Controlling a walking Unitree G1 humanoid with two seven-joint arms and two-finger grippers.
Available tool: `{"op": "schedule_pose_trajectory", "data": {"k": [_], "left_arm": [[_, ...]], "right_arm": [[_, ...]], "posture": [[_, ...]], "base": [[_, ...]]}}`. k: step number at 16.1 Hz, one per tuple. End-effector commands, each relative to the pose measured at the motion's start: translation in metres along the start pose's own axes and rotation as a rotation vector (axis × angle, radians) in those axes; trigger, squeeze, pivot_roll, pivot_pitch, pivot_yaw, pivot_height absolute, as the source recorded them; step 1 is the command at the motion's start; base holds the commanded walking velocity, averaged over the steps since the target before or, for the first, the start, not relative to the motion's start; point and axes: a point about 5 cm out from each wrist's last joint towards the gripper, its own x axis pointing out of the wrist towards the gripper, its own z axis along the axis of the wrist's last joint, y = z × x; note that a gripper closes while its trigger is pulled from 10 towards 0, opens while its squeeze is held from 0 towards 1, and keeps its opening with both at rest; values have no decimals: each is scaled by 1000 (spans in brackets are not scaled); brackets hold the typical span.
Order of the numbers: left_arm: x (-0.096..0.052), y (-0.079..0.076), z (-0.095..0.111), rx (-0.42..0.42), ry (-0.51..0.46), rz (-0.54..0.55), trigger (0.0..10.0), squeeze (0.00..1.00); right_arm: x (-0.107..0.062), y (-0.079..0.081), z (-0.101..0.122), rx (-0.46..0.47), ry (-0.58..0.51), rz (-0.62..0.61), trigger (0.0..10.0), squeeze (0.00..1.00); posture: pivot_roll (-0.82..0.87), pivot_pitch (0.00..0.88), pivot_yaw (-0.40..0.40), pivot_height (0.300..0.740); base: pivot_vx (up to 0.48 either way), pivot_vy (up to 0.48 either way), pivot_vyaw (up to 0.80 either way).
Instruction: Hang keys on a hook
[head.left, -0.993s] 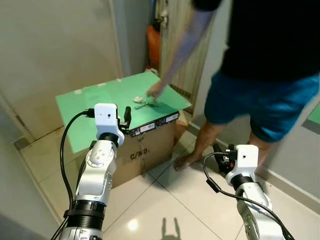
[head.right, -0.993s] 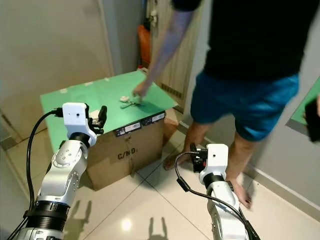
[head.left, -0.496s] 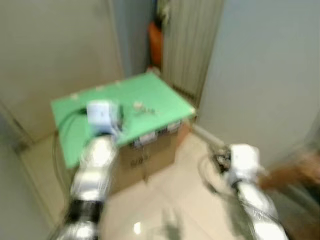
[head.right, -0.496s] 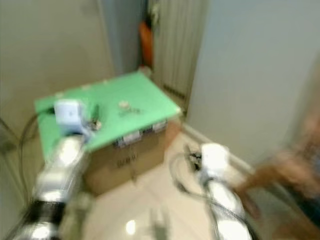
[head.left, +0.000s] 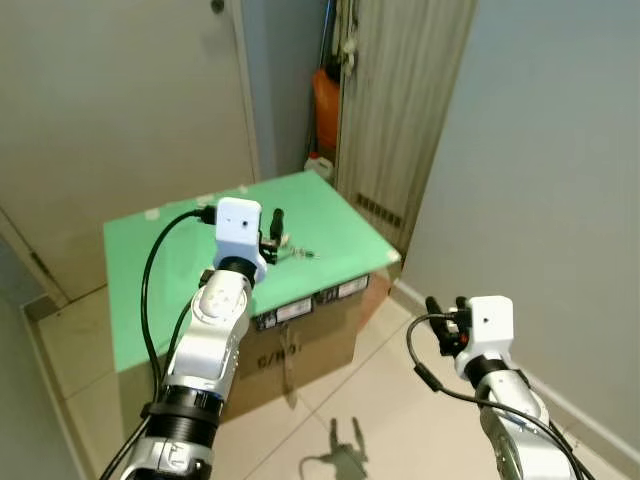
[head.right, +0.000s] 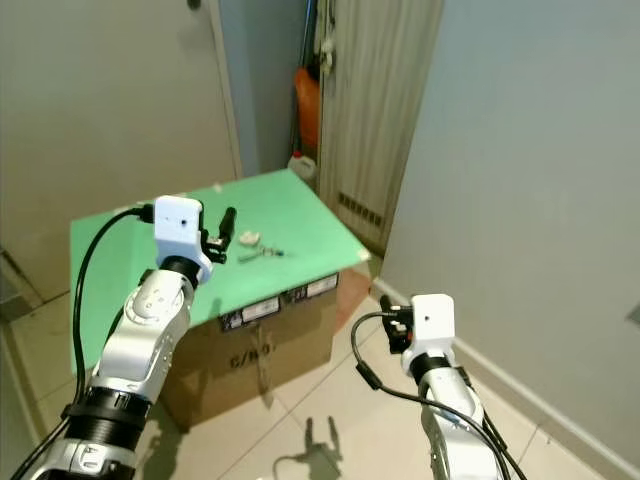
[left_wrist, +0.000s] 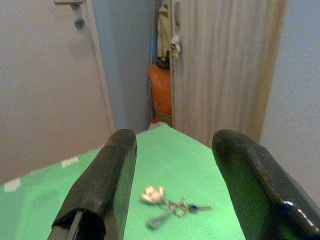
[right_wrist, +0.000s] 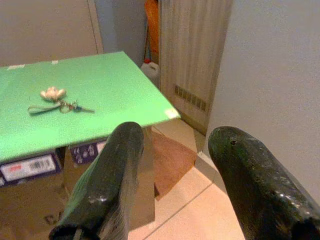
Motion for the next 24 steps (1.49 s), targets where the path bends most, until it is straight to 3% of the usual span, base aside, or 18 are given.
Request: {"op": "schedule_pose_trajectory", "data": {"k": [1, 11, 14, 15, 17, 21, 24], "left_arm": [[0, 10, 1, 6, 4, 25, 10000, 0], [-1, 5, -3, 4, 17, 12, 10000, 0], [4, 3, -2, 12, 34, -6, 10000, 0], [16, 4, -3, -4, 78, -28, 10000, 0], [26, 10, -7, -8, 111, -18, 10000, 0], [38, 27, -22, 7, 235, 33, 10000, 0], [39, 32, -32, -8, 296, 55, 10000, 0]], "right_arm": [[5, 11, 5, 6, -18, 33, 10000, 0], [8, 7, 7, 4, -12, 27, 10000, 0], [9, 7, 7, 2, -9, 29, 10000, 0], [11, 8, 8, 0, -8, 33, 10000, 0], [12, 11, 10, 0, -14, 36, 10000, 0], [11, 14, 26, -14, -62, 49, 10000, 0], [5, 10, 24, -22, -56, 36, 10000, 0]], "posture": [[-11, 0, 8, 740], [-15, 0, 0, 740], [-15, 0, -2, 740], [-13, 0, -5, 740], [-23, 0, -3, 740], [-59, 4, 12, 740], [-80, 14, 15, 740]], "base": [[480, 0, 0], [480, 0, 0], [0, 0, 0], [0, 0, 0], [0, 0, 0], [0, 0, 0], [0, 0, 0]]}}
